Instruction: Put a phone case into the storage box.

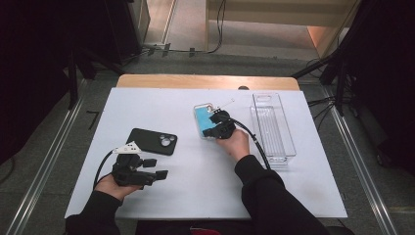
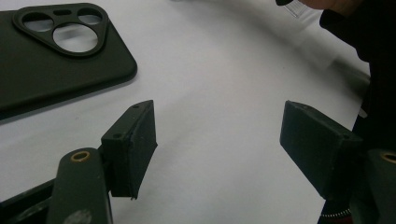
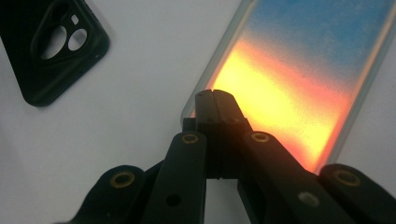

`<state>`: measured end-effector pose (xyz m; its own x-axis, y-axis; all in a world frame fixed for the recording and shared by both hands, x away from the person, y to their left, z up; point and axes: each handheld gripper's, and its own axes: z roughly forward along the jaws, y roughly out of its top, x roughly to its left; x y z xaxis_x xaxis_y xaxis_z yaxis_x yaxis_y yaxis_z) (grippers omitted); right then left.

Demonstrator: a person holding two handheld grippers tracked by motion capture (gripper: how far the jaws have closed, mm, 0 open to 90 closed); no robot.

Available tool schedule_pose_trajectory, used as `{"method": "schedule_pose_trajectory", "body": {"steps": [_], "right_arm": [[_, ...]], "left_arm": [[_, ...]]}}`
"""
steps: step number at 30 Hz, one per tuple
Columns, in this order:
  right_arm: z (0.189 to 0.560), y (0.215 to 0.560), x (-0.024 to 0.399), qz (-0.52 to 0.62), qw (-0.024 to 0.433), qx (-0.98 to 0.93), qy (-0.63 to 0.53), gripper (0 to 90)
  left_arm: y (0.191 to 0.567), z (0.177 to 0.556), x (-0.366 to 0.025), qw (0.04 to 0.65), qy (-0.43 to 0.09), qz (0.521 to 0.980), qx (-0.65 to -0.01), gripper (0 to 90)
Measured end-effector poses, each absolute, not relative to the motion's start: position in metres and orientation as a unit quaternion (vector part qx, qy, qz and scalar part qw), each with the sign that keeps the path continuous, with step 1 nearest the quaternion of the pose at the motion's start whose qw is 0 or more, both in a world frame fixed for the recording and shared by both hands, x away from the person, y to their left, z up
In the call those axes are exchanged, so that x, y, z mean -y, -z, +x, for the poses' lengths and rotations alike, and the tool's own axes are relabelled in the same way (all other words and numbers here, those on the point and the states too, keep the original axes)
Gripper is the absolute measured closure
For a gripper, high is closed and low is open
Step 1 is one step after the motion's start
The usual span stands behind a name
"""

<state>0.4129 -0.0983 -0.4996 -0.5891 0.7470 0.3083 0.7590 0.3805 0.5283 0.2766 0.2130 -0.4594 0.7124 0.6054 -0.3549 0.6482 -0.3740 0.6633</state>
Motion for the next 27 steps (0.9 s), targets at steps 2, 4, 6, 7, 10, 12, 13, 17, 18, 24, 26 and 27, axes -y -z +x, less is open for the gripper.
{"method": "schedule_pose_trajectory", "body": {"steps": [2,4,6,7,10,12,13,17,18,24,26,27], "right_arm": [[0.410,0.500,0.099,-0.453,0.012,0.830,0.325,87.4],[0.408,0.500,0.100,-0.451,0.014,0.832,0.323,87.4],[0.405,0.499,0.102,-0.448,0.017,0.834,0.321,87.4],[0.401,0.499,0.102,-0.447,0.020,0.835,0.319,87.4],[0.396,0.499,0.104,-0.442,0.021,0.838,0.320,87.4],[0.389,0.500,0.107,-0.440,0.025,0.837,0.325,87.4],[0.387,0.501,0.108,-0.440,0.026,0.837,0.325,87.4],[0.381,0.500,0.109,-0.436,0.030,0.840,0.322,87.4],[0.379,0.500,0.109,-0.433,0.031,0.842,0.321,87.5],[0.362,0.500,0.111,-0.421,0.035,0.849,0.318,87.4],[0.359,0.500,0.113,-0.418,0.032,0.851,0.317,87.4],[0.358,0.500,0.113,-0.418,0.031,0.850,0.319,87.4]], "left_arm": [[0.460,0.277,-0.213,0.412,0.026,0.829,-0.378,27.2],[0.460,0.277,-0.213,0.411,0.026,0.829,-0.378,27.2],[0.460,0.277,-0.213,0.411,0.026,0.829,-0.377,27.2],[0.460,0.277,-0.213,0.411,0.026,0.829,-0.377,27.2],[0.460,0.277,-0.213,0.411,0.026,0.830,-0.377,27.2],[0.460,0.277,-0.213,0.411,0.027,0.830,-0.378,27.2],[0.460,0.277,-0.212,0.410,0.027,0.830,-0.378,27.2],[0.460,0.277,-0.212,0.408,0.027,0.831,-0.377,27.2],[0.460,0.277,-0.212,0.408,0.026,0.831,-0.377,27.2],[0.460,0.277,-0.212,0.411,0.027,0.830,-0.377,27.2],[0.460,0.277,-0.212,0.409,0.029,0.831,-0.376,27.2],[0.460,0.277,-0.211,0.409,0.030,0.831,-0.376,27.2]]}}
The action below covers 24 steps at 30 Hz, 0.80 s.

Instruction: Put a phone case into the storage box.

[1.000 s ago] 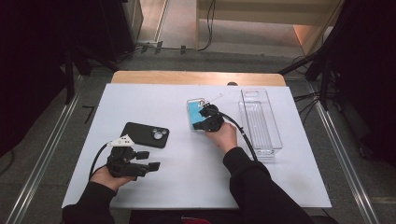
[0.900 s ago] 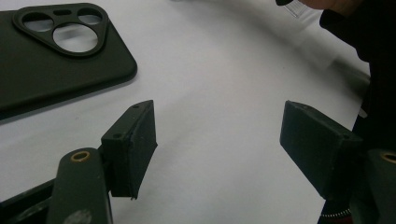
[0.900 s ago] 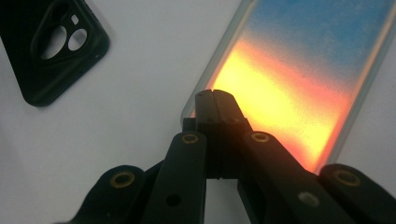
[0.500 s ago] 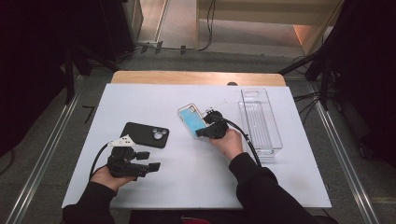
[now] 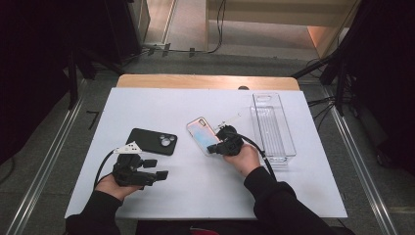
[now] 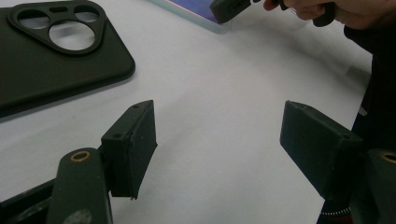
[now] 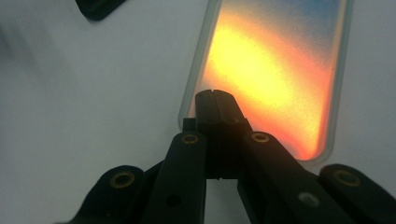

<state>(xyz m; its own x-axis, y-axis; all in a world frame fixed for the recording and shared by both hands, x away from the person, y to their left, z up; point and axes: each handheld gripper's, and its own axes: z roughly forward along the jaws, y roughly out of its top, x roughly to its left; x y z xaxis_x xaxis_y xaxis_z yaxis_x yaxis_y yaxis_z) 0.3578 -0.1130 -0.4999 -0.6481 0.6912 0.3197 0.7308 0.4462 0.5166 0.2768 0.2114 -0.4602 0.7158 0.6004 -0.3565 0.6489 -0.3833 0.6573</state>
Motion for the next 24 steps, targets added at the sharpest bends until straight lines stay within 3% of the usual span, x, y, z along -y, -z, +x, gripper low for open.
{"method": "schedule_pose_trajectory", "body": {"steps": [1,4,7,17,24], "right_arm": [[0.358,0.500,0.113,-0.419,0.029,0.850,0.319,87.2],[0.355,0.494,0.116,-0.422,0.014,0.840,0.342,75.9],[0.350,0.479,0.121,-0.420,-0.001,0.826,0.376,74.3],[0.320,0.457,0.149,-0.395,0.011,0.836,0.382,43.2],[0.306,0.451,0.170,-0.385,0.029,0.825,0.414,35.0]], "left_arm": [[0.460,0.277,-0.211,0.408,0.030,0.832,-0.375,27.2],[0.460,0.276,-0.211,0.407,0.032,0.833,-0.372,27.2],[0.461,0.276,-0.211,0.406,0.034,0.835,-0.371,27.2],[0.463,0.276,-0.208,0.402,0.041,0.839,-0.363,27.1],[0.463,0.275,-0.207,0.403,0.045,0.840,-0.360,27.1]]}}
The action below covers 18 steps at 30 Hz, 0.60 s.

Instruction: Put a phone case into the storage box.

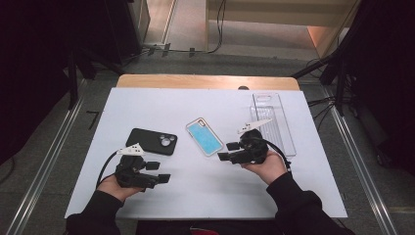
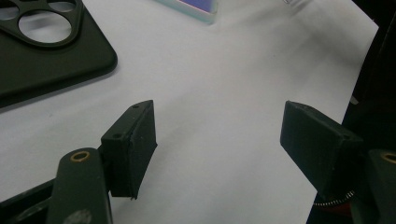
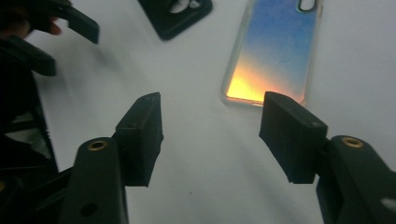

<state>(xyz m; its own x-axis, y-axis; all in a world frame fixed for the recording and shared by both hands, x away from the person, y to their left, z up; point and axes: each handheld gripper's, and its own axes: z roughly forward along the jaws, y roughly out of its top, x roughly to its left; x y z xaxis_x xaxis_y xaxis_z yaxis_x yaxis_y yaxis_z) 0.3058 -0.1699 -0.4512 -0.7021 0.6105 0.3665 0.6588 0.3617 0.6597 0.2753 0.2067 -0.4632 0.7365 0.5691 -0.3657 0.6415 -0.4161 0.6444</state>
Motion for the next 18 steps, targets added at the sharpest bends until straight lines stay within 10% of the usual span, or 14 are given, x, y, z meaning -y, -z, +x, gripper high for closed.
{"method": "schedule_pose_trajectory", "body": {"steps": [18], "right_arm": [[0.264,0.461,0.218,-0.378,0.042,0.827,0.414,20.3]], "left_arm": [[0.464,0.275,-0.206,0.407,0.046,0.840,-0.356,27.0]]}}
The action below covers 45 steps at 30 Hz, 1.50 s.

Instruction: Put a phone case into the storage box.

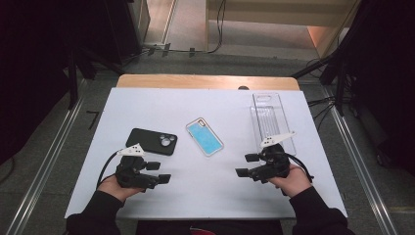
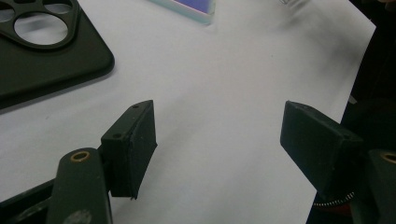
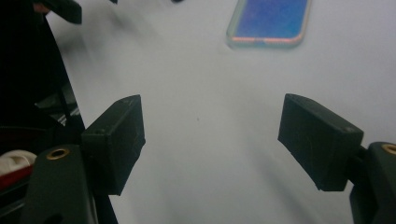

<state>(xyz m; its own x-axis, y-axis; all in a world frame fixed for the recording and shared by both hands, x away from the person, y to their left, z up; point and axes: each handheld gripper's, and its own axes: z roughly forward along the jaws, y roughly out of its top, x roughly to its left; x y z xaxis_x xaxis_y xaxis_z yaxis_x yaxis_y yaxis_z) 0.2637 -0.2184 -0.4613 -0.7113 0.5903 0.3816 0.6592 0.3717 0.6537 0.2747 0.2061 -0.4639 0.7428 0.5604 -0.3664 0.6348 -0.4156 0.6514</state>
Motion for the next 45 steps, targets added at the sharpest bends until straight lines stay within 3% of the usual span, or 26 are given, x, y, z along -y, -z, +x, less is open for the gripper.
{"method": "schedule_pose_trajectory", "body": {"steps": [18,31,45], "right_arm": [[0.245,0.481,0.252,-0.389,0.028,0.829,0.401,20.3],[0.249,0.470,0.241,-0.391,0.041,0.825,0.406,20.2],[0.266,0.450,0.220,-0.405,0.009,0.814,0.416,19.8]], "left_arm": [[0.465,0.273,-0.205,0.424,0.049,0.838,-0.340,27.1],[0.465,0.273,-0.204,0.423,0.051,0.838,-0.340,27.1],[0.465,0.274,-0.204,0.419,0.053,0.839,-0.344,27.2]]}}
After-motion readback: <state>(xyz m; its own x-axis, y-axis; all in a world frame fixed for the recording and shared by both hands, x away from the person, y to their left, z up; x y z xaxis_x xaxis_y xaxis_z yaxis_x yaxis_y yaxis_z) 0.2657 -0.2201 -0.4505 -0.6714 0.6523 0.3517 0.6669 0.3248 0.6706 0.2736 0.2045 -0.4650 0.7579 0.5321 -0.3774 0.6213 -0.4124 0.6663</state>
